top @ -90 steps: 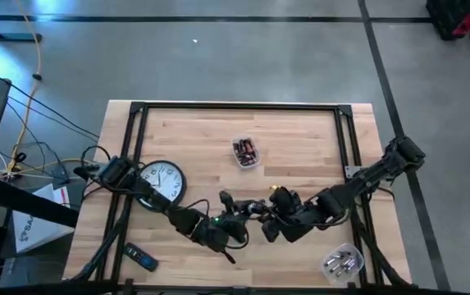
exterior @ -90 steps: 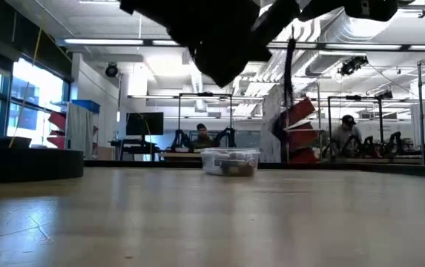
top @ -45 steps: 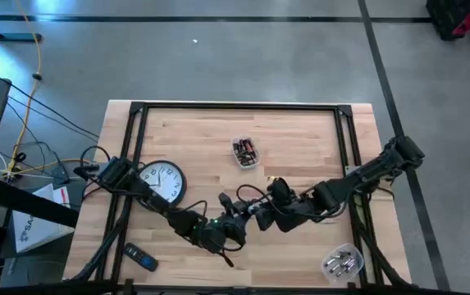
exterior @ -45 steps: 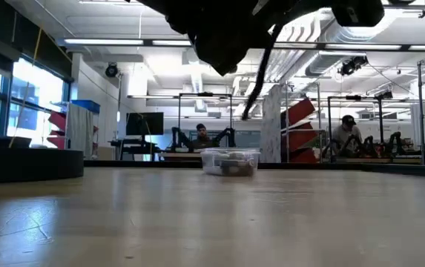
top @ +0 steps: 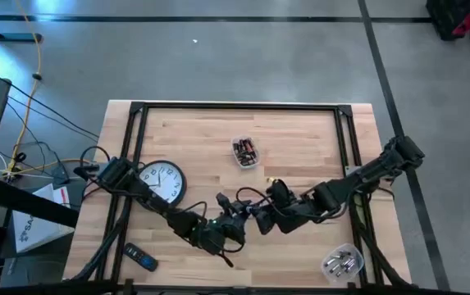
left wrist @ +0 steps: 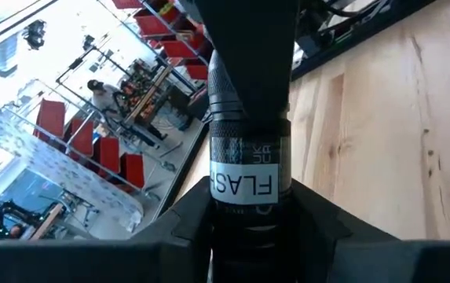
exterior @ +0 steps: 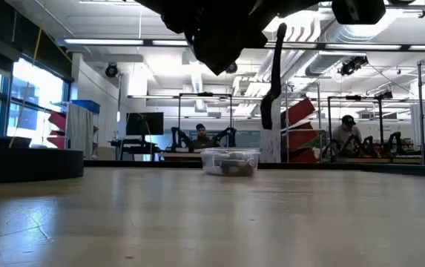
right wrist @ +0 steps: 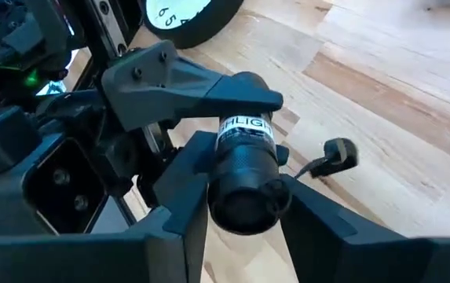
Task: Insert battery
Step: Open the lid of the black flashlight
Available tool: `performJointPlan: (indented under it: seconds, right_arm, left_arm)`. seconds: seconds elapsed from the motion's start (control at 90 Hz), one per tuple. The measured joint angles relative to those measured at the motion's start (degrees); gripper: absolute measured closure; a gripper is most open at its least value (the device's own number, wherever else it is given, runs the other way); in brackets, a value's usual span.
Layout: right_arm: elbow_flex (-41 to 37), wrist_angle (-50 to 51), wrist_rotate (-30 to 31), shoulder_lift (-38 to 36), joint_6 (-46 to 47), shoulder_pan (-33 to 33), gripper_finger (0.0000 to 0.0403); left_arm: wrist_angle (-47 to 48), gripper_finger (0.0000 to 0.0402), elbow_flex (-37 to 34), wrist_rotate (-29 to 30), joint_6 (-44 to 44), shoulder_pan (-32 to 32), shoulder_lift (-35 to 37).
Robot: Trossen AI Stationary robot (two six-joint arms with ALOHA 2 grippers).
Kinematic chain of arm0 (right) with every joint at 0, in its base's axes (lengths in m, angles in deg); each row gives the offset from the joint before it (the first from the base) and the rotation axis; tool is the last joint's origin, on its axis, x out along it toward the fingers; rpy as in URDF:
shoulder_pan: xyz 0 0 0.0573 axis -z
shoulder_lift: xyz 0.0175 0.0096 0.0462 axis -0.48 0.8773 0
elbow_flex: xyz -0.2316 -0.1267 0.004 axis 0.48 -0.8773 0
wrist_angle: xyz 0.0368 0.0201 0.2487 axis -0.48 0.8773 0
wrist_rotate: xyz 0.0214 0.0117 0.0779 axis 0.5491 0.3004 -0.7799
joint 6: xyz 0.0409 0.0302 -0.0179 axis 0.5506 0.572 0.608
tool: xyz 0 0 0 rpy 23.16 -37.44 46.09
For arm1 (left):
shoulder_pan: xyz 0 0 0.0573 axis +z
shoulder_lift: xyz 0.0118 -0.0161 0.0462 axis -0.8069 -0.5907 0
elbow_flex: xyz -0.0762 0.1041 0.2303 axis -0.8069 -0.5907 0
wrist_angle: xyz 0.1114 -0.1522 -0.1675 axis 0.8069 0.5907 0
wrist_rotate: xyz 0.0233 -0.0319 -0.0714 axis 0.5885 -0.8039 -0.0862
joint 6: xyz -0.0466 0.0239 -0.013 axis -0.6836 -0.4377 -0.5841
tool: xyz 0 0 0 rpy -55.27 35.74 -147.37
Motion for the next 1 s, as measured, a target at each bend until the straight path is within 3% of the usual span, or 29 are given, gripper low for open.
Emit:
performJointPlan:
  seconds: [0.311, 0.578, 0.8, 1.0]
  right_arm:
    - [0.0, 0.0, 0.8, 0.0, -3.1, 0.0, 0.0303]
    - [-0.1, 3.0, -2.3, 0.1, -11.4, 0.0, 0.0323]
    - [-0.1, 8.4, -5.1, 0.1, -20.8, -0.1, 0.0322]
    - [-0.1, 10.2, -6.4, 0.3, -36.9, -0.8, 0.0322]
  left_arm:
    - [0.5, 0.0303, 0.0, -0.9, -0.6, 0.0, 0.0]
    - [4.5, 0.0303, 0.0, -9.0, -7.3, 1.6, 0.1]
    - [5.1, 0.0303, 0.0, -22.9, -11.9, 3.8, 0.2]
    - [8.1, 0.0303, 0.2, -38.3, -20.9, 7.0, 0.5]
